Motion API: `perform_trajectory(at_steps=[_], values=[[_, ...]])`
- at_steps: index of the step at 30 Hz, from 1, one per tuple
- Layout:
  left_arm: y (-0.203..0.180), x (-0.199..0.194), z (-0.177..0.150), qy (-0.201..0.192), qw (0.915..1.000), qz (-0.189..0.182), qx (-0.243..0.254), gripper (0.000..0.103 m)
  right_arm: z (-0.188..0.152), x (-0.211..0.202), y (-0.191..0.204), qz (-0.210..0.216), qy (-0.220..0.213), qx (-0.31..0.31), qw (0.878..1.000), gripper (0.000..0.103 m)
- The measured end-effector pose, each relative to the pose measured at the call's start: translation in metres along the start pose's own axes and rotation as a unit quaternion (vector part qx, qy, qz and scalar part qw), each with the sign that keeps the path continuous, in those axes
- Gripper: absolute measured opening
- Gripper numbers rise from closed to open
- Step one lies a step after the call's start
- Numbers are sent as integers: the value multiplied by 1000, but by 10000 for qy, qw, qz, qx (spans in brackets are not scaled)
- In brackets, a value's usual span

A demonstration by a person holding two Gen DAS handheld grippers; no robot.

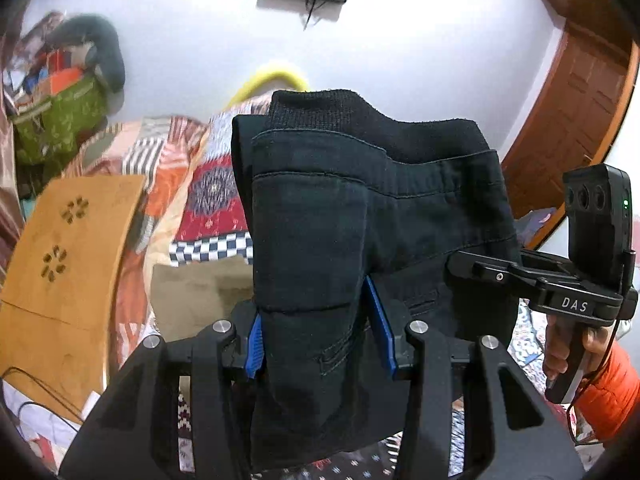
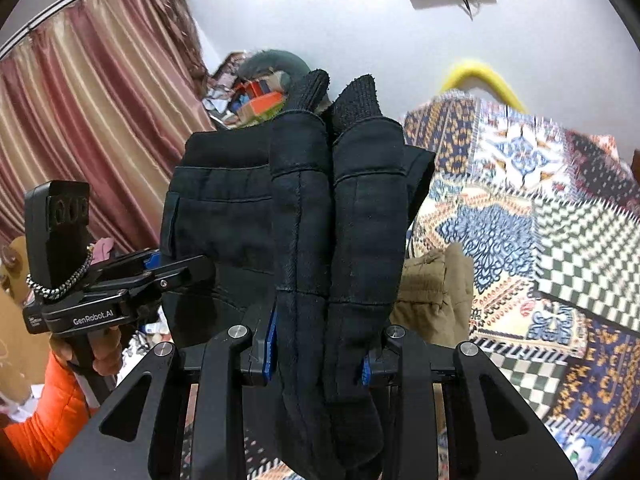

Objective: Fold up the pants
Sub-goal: 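Lift the folded black trousers with both grippers and carry them onto the khaki trousers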

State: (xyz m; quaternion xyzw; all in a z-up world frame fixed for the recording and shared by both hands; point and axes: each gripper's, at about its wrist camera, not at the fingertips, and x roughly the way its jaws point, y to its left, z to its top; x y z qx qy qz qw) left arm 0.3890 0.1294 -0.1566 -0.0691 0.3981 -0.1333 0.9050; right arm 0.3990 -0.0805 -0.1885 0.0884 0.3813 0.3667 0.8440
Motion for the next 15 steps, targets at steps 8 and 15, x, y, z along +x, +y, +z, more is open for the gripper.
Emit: perform_trajectory(at_steps=[8, 15], values=[[51, 87, -11, 670, 9952, -180, -697, 45, -5, 59, -26, -243, 459, 155, 9985, 27], [75, 124, -22, 867, 9904, -313, -1029, 50, -14, 75, -46, -302, 726, 288, 9965, 31]])
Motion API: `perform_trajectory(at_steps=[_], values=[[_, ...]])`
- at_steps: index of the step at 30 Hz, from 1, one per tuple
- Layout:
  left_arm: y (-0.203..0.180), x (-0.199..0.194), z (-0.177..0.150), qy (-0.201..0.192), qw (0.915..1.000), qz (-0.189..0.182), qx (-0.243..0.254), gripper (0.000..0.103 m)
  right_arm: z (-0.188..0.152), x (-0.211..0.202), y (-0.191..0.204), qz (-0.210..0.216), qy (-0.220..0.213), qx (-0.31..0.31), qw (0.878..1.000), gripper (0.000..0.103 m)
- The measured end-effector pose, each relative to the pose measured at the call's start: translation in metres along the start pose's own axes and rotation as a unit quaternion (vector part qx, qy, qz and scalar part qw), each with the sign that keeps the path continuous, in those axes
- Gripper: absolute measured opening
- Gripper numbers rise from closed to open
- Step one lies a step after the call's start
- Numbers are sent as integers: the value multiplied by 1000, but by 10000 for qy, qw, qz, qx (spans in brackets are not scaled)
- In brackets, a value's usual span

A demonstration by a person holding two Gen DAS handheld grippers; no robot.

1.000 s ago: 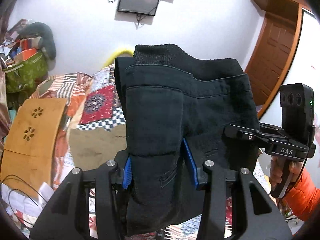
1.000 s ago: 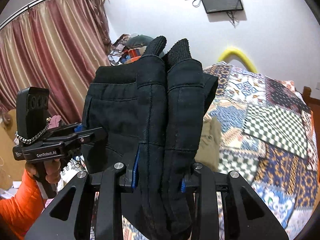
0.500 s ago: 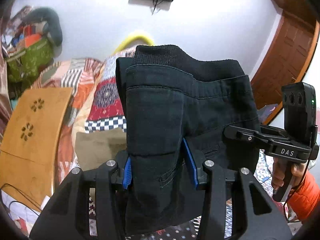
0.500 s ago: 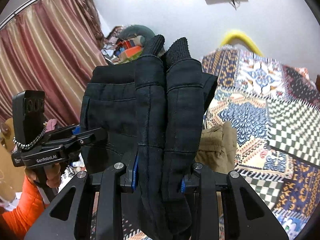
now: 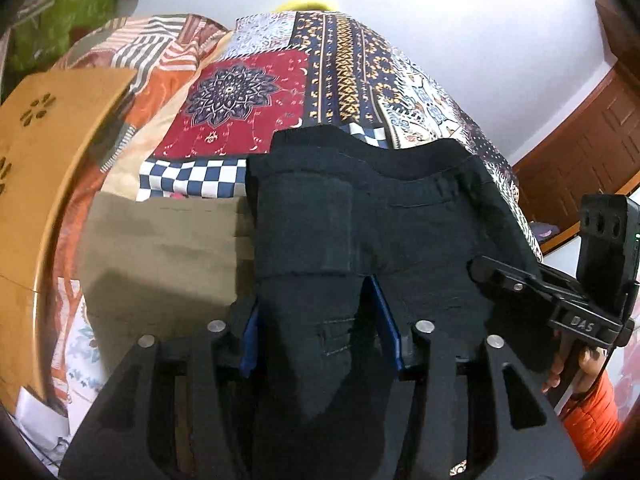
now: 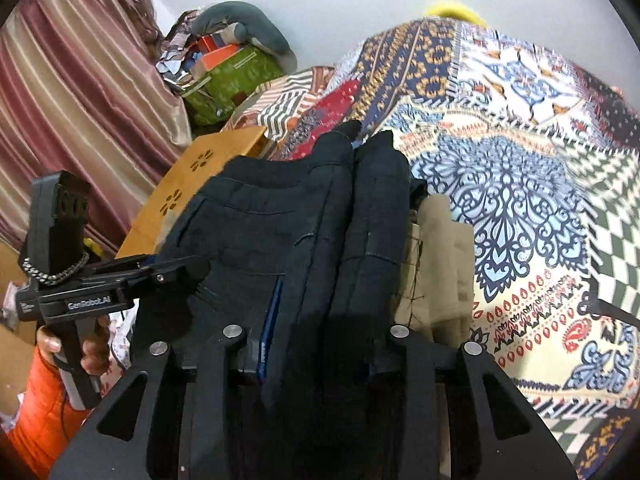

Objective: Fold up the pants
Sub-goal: 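Lift the folded black trousers with both grippers and carry them onto the khaki trousers, then lower the black trousers onto the khaki trousers and open both grippers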

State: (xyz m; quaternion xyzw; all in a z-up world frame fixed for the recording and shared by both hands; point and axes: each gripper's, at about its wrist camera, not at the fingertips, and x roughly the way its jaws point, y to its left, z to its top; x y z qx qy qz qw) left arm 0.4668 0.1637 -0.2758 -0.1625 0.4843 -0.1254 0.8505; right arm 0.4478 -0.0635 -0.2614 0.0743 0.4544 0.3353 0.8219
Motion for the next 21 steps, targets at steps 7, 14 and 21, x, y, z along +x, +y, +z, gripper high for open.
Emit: perform_trajectory(at_steps=[7, 14, 21], values=[[-22, -44, -2, -571, 9940, 795, 495, 50, -6, -24, 9, -301, 23, -373, 9988, 38], [-64, -74, -34, -909, 9771, 1292, 1424, 50, -17, -62, 32, -897, -388, -1213, 9878, 42], [-69, -38, -59, -515, 9785, 1328, 1490, 50, -28, -51, 59, -931, -366, -1765, 9792, 42]])
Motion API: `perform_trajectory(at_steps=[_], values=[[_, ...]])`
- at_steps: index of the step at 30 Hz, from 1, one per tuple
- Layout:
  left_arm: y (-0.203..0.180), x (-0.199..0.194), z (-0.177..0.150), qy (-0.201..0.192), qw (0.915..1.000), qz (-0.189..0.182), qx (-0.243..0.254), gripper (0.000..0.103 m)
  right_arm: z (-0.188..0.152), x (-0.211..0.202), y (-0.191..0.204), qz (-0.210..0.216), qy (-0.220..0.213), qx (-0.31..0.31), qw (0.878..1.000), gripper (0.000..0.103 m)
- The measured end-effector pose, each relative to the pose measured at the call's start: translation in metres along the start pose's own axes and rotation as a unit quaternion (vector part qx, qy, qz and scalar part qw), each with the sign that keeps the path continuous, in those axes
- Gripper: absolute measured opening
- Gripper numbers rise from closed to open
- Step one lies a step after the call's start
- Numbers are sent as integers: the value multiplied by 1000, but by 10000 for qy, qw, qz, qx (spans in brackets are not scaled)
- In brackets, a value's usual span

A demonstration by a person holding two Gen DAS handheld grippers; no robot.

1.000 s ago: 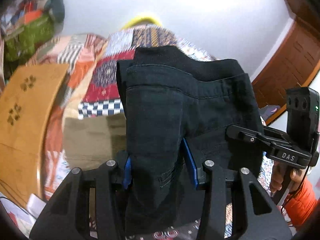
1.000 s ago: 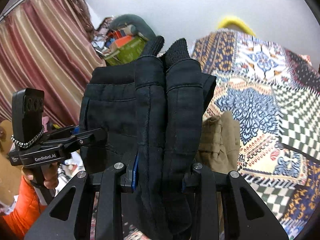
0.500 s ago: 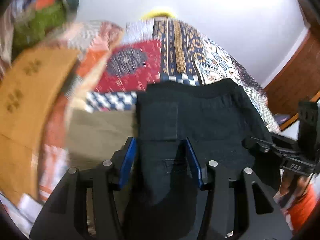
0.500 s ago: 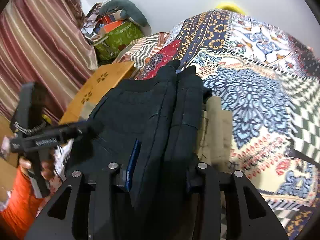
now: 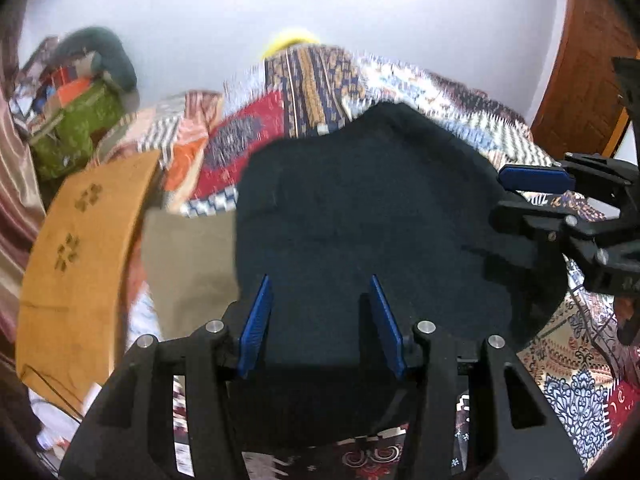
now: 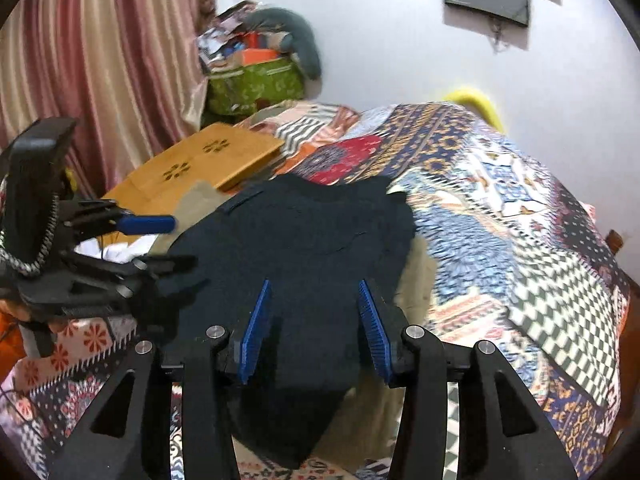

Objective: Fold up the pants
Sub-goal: 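Lower the black trousers onto the khaki trousers and open both grippers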

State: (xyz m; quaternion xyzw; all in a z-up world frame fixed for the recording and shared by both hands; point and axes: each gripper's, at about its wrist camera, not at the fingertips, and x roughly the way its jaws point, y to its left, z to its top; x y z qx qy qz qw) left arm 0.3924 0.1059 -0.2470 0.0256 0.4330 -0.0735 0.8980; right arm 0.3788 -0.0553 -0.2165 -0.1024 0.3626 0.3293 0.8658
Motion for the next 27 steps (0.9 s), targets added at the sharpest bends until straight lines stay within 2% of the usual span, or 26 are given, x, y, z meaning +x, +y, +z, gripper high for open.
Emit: perform_trajectory(at_steps=[5, 10, 15, 20, 27], values=[[3, 16, -5, 63, 9998, 79, -161, 50, -13, 23, -8, -117, 242, 193, 9995, 42], [1, -4, 1, -56, 9997, 100, -206, 50, -7, 6, -12, 41, 129, 541, 9984, 42], [-7, -60, 10, -569, 9978, 177, -275, 50, -1, -27, -1, 101, -139, 608, 9980, 42], [-24, -135, 9, -1130, 9930, 262, -207, 50, 2, -84, 21, 125, -620, 565, 9964, 42], [-47, -242, -11, -1927, 9807, 238, -252, 50, -2, -173, 54, 191, -1382, 449, 9892, 42]])
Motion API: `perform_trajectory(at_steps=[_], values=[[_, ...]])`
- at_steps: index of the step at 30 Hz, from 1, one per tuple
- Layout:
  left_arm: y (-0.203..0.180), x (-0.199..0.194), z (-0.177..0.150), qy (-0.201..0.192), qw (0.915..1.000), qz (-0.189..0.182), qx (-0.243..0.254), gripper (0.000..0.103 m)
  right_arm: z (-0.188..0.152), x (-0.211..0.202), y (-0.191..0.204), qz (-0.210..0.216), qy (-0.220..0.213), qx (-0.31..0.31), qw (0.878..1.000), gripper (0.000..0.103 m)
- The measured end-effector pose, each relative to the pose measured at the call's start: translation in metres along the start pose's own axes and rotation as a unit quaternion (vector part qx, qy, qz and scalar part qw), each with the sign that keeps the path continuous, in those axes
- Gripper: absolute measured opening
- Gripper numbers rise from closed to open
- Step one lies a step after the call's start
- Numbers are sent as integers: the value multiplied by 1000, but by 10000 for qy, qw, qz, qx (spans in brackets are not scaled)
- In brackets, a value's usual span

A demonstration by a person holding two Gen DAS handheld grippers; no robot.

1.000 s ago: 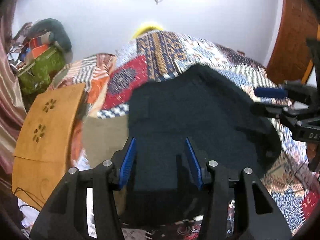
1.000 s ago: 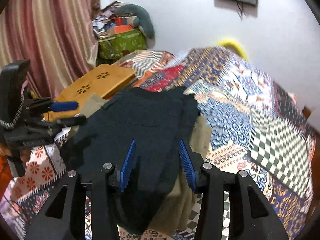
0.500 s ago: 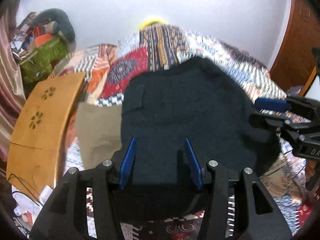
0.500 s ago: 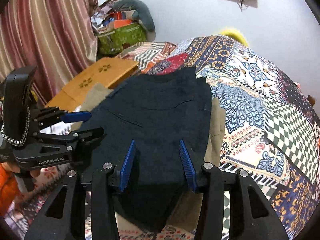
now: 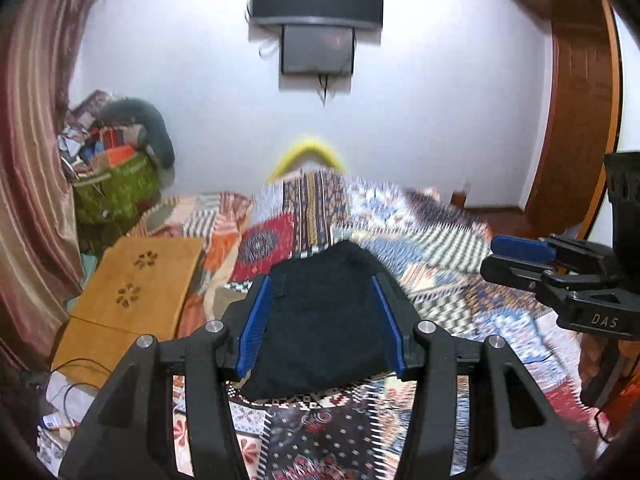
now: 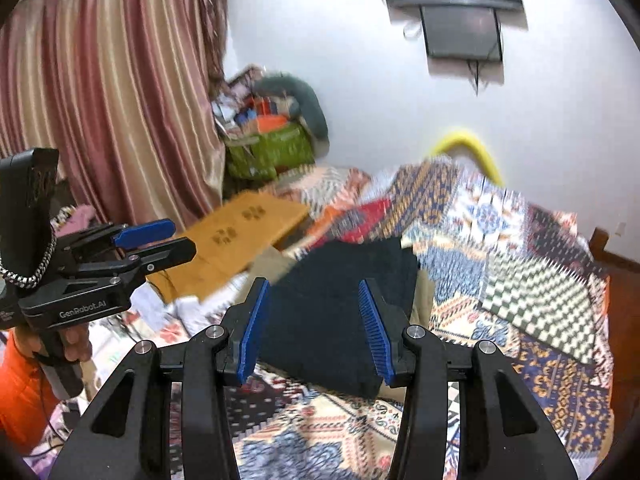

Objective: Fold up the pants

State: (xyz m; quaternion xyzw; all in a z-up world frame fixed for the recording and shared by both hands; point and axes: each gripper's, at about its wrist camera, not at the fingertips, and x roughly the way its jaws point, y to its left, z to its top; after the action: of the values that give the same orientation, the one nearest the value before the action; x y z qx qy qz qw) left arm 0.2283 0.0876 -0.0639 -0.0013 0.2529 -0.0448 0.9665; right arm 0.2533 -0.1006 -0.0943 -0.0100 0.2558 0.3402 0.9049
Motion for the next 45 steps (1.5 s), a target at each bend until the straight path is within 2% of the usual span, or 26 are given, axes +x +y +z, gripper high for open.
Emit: perform_trajectory(at_steps=[3, 10, 11, 13, 16, 21, 22, 23, 26, 28, 30, 32, 38, 45], values=[[-8, -46, 3, -314, 9995, 98, 0, 51, 2, -35, 16, 59, -287, -98, 9995, 42], [-30, -129, -4, -780, 9966, 203, 169, 58, -7, -103, 48, 225, -843, -98, 9961, 42], [-33, -139, -5, -842, 9961, 191, 202, 60, -9, -108, 51, 236, -890, -102, 9957, 42], [-40, -157, -9, -1008, 9943, 244, 235, 73, -13, -122, 60, 250, -1015, -136, 9944, 42], [-50, -176, -18, -1222, 9917, 304, 262, 79, -17, -135, 66, 290, -1153, -108, 9928, 46], [-61, -190, -31, -1439, 9890, 316, 136, 91, -24, -151, 75, 92, -1422, -34, 9898, 58], [-63, -191, -33, -1486, 9883, 332, 112, 92, -25, -154, 76, 43, -1488, 8, 9889, 63], [-64, -192, -34, -1506, 9880, 333, 98, 93, -26, -156, 77, 25, -1536, 45, 9881, 71], [-67, -193, -37, -1539, 9878, 251, 48, 94, -26, -161, 78, -163, -1642, 84, 9863, 80], [-69, -193, -37, -1563, 9874, 253, 30, 99, -27, -163, 81, -360, -1694, 36, 9849, 85], [-70, -194, -39, -1619, 9864, 272, -4, 100, -28, -166, 83, -469, -1726, 17, 9839, 87], [-69, -193, -39, -1637, 9862, 250, -44, 100, -28, -167, 84, -550, -1759, 52, 9829, 96], [-63, -191, -39, -1619, 9864, 217, -190, 102, -27, -169, 85, -745, -1779, 27, 9812, 102], [-62, -191, -39, -1611, 9864, 226, -214, 102, -29, -170, 85, -757, -1769, 0, 9813, 102]])
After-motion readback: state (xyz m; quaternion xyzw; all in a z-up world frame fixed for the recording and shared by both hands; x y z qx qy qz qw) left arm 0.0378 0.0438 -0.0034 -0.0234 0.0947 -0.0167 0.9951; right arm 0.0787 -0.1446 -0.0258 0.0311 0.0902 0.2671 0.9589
